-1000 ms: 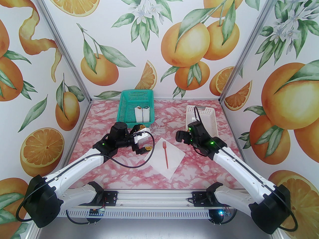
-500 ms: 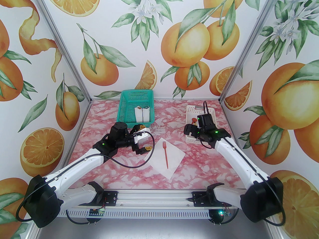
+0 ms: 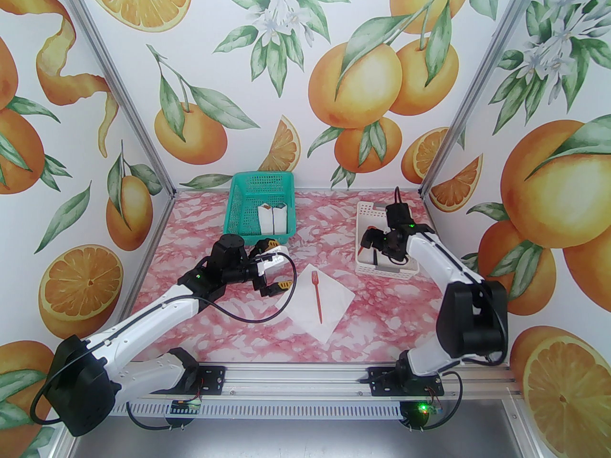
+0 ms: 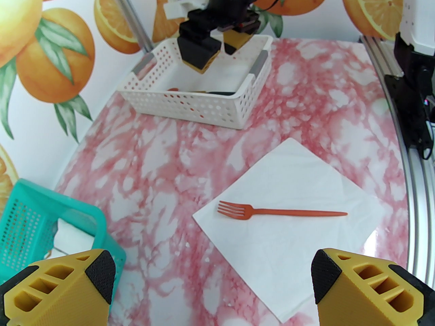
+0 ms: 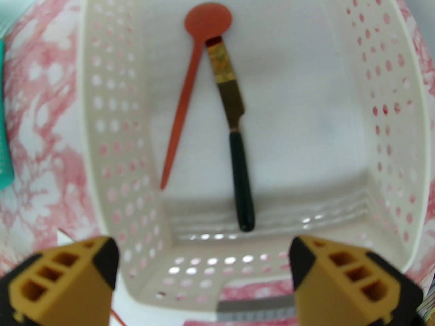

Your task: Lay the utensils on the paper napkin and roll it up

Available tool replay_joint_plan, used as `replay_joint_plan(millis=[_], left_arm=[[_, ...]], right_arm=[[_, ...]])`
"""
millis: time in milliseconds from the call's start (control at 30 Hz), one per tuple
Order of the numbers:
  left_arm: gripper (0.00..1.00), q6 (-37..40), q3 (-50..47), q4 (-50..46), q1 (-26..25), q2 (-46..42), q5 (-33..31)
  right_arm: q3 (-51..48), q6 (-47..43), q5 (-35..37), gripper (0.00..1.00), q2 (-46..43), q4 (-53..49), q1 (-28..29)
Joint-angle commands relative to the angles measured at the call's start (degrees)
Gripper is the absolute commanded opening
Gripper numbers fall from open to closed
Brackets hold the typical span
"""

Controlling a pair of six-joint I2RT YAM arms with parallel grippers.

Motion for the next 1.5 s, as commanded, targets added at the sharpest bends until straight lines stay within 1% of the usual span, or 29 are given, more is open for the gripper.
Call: replay_joint_plan(millis=[0,233,333,433,500,633,867,1000,1233,1467], left_arm=[[1.0,1.39,2.1,-0.75,-0.35,-0.98,0.26],[1.0,1.63,2.16,-1.11,-0.57,-1.06,0.01],[1.0,1.68,2.14,-1.1,-0.72,-1.06,0.01],[1.0,1.74,2.2,-1.11,-0.81,-1.09,0.07],[1.0,1.82,2.15,-1.19,-0.86,-1.07,-0.09],[1.0,1.93,2.14,-1.35,-0.86,-0.98,-0.13],[1.0,2.09,2.14,-1.41,-0.99,-0.8,-0.31],[1.0,2.18,2.18,-1.47,-0.99,-0.67,-0.34],[1.0,2.31,2.26,-1.63,-1.0,-0.45,-0.3],[1.0,2.44,2.29,-1.75,-0.99,-0.36,-0.3]], right_arm=[[3.53,-1.21,-2.35,0.82,3.89,-0.28,-1.05],[8.02,-1.81,-1.44,0.74,11.7,-1.27,-2.05],[9.49,-2.82,-1.29,0.71,14.28,-1.97,-2.16],[9.98,-3.06,-1.18,0.7,15.07,-2.17,-2.21],[12.18,-3.84,-1.0,0.67,17.92,-2.53,-2.22],[14.04,-3.53,-1.71,0.63,19.51,-2.37,-2.25],[17.5,-0.94,-4.86,0.55,21.81,-1.0,-2.54],[18.96,1.0,-6.33,0.48,22.87,0.11,-2.53],[20.77,4.11,-6.27,0.37,25.19,0.87,-2.51],[22.0,6.22,-6.36,0.32,26.94,1.34,-2.55]])
